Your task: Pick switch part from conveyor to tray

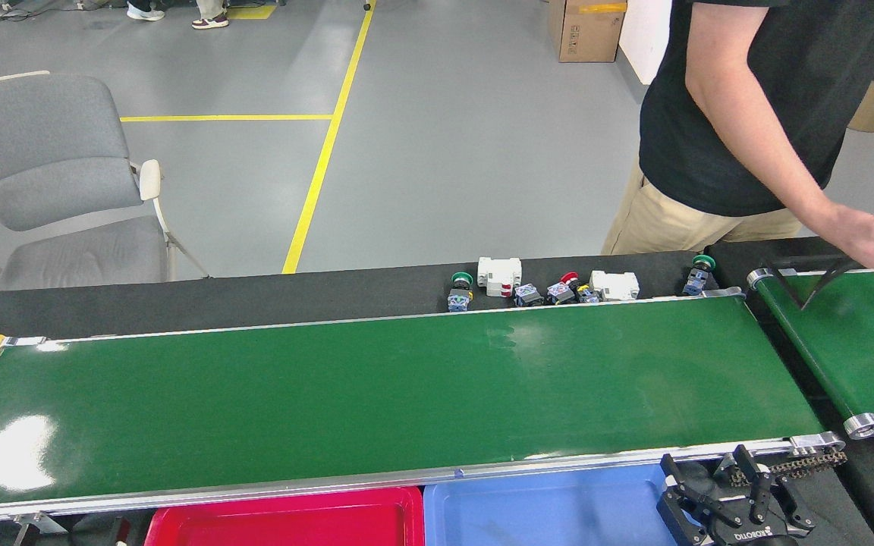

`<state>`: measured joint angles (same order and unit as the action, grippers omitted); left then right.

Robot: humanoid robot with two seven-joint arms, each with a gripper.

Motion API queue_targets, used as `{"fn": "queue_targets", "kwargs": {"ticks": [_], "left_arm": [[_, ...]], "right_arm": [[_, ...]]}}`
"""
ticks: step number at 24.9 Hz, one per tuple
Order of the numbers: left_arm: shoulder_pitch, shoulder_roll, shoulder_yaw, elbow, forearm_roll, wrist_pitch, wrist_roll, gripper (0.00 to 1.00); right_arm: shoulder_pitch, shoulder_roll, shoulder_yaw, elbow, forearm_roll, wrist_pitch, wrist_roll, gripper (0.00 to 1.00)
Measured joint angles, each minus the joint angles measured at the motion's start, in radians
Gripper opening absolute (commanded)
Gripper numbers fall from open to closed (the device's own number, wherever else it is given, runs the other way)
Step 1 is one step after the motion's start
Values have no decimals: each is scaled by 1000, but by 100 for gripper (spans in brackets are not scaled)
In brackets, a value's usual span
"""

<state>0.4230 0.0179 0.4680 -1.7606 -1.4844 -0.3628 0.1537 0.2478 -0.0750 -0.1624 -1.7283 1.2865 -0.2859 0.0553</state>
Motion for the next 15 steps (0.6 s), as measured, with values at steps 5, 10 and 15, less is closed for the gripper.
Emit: {"fn": "queue_targets", "kwargs": {"ticks": [5, 10, 15], "left_arm": [[5, 0, 0, 5, 0, -11, 2, 100], [-5, 0, 4, 5, 0, -14, 59, 100], [-12, 0, -4, 5, 0, -16, 149, 100]], "right_arm": [[3, 0, 0, 7, -4, -21, -4, 98], [3, 1, 0, 9, -7, -22, -5, 98], [-2, 1, 0, 15, -7, -24, -6, 98]]}}
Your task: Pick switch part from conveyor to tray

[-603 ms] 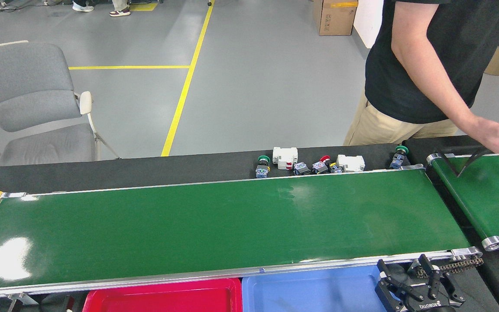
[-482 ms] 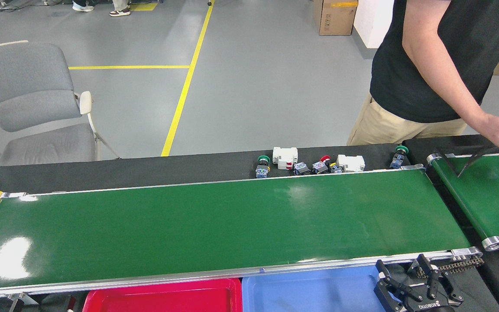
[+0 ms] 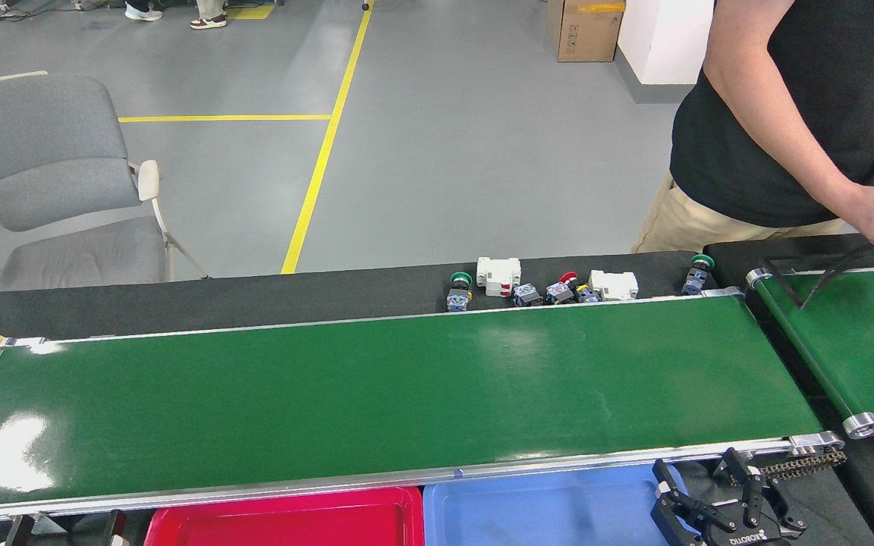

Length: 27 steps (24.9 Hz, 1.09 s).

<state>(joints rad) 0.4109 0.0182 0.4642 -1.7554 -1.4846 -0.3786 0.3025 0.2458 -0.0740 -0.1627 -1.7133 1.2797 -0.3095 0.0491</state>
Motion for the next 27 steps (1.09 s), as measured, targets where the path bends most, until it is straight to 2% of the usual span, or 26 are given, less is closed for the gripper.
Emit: {"fn": "queue_targets", "kwargs": {"ticks": [8, 20, 27], "left_arm": [[4, 4, -11, 11, -2, -90, 14, 100], [-10, 4, -10, 14, -9, -93, 15, 100], [-8, 4, -12, 18, -10, -90, -22, 100]], "right_arm": [[0, 0, -2, 1, 0, -4, -1, 98], [1, 0, -6, 3, 0, 3, -1, 98], [2, 0, -6, 3, 0, 1, -1, 98]]}}
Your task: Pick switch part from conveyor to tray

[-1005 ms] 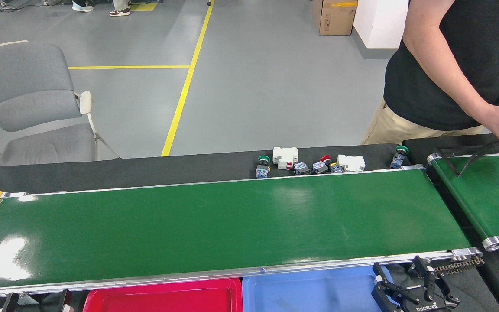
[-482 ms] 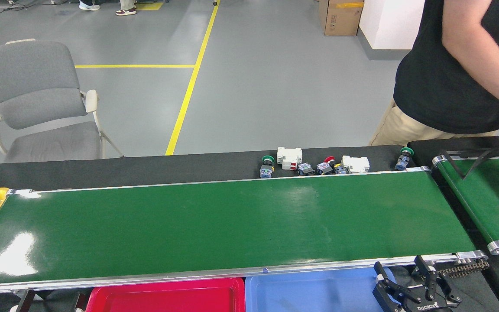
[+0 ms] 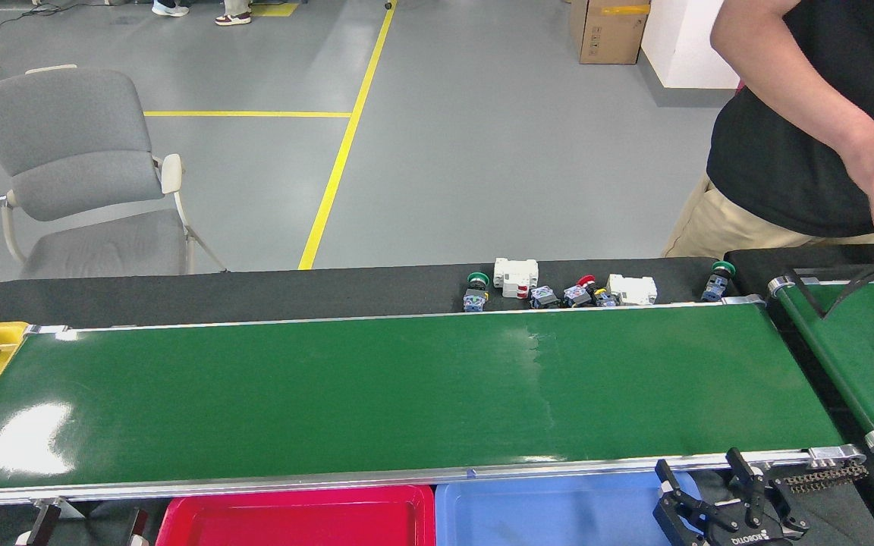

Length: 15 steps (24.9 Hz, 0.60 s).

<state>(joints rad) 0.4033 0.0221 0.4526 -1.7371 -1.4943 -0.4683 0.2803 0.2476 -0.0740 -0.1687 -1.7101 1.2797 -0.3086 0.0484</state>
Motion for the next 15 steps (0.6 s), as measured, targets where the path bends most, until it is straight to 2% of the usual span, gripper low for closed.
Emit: {"fn": "queue_targets", "kwargs": {"ticks": [15], "left_arm": [[-15, 0, 5, 14, 2, 2, -8, 100]], "right_arm": [[-2, 1, -5, 31, -3, 6, 0, 98]]}}
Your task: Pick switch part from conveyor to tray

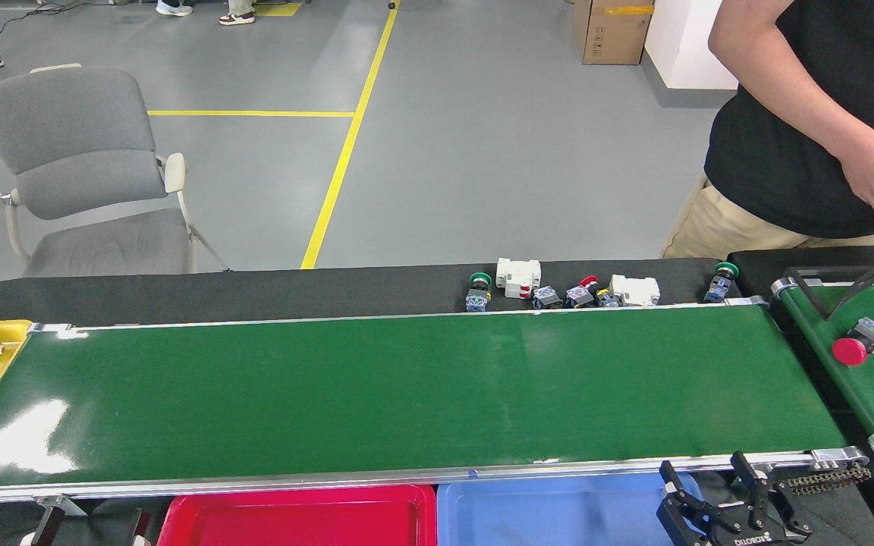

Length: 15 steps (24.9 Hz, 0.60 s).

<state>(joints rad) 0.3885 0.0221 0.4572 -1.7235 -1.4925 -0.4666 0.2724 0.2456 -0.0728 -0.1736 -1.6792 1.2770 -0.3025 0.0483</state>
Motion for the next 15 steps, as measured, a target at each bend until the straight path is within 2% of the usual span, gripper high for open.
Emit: {"fn": "queue_targets", "kwargs": {"ticks": [15], "left_arm": [[-4, 0, 4, 0, 0, -1, 5, 100]], "right_arm": [[-26, 0, -11, 1, 0, 7, -1, 98]]}}
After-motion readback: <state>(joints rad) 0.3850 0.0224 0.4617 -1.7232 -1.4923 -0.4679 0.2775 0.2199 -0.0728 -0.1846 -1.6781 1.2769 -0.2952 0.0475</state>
